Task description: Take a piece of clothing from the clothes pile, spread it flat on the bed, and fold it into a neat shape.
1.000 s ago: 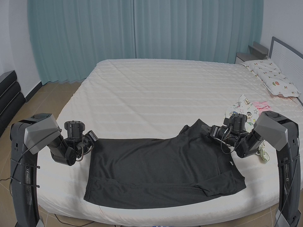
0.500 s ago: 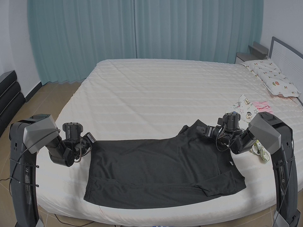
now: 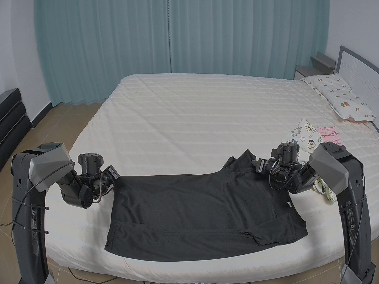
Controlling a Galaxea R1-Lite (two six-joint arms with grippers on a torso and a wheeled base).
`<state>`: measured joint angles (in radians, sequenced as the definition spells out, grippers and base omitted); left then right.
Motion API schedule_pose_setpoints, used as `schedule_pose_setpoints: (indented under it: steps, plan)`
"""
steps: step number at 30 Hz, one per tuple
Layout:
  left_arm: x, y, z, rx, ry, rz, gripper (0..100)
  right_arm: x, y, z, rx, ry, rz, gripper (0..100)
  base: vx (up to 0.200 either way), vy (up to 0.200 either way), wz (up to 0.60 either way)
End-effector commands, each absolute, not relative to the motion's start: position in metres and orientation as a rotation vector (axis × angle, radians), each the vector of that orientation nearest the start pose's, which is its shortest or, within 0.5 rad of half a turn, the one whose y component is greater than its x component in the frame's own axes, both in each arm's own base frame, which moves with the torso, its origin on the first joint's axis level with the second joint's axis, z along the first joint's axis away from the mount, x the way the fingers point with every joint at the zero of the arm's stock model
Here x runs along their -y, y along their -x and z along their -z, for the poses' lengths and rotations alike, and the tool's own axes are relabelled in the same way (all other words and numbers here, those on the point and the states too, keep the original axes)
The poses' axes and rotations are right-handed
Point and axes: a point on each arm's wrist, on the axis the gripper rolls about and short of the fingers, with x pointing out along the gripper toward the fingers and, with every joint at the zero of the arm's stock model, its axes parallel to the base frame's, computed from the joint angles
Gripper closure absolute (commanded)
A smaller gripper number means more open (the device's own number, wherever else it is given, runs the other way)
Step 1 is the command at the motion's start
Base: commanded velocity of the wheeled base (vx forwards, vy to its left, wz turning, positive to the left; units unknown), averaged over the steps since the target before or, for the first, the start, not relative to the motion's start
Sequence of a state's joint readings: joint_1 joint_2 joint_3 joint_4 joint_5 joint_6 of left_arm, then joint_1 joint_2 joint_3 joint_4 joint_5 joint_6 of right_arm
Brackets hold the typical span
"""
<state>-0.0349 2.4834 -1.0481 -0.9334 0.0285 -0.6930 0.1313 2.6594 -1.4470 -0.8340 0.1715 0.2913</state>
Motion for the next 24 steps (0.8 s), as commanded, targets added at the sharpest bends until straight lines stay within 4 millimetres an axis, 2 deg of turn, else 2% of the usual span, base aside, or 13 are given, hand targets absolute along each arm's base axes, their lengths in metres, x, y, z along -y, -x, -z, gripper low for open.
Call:
schedule_pose_setpoints:
  steps: [1,10,18,24]
  plan:
    - [0.014,-0.426,0.028,-0.479,0.663,-0.168,100,-0.062,-0.485,0.02,-0.392,-0.3,-0.241,100,0.0,0.0,0.0]
    - [0.013,-0.426,0.027,-0.477,0.664,-0.169,100,-0.045,-0.481,0.006,-0.347,-0.317,-0.235,100,0.0,0.0,0.0]
    - [0.013,-0.426,0.024,-0.471,0.664,-0.167,100,-0.039,-0.475,0.008,-0.353,-0.332,-0.237,100,0.0,0.0,0.0]
    - [0.006,-0.421,0.01,-0.45,0.674,-0.175,100,-0.032,-0.472,0.004,-0.307,-0.361,-0.228,100,0.0,0.0,0.0]
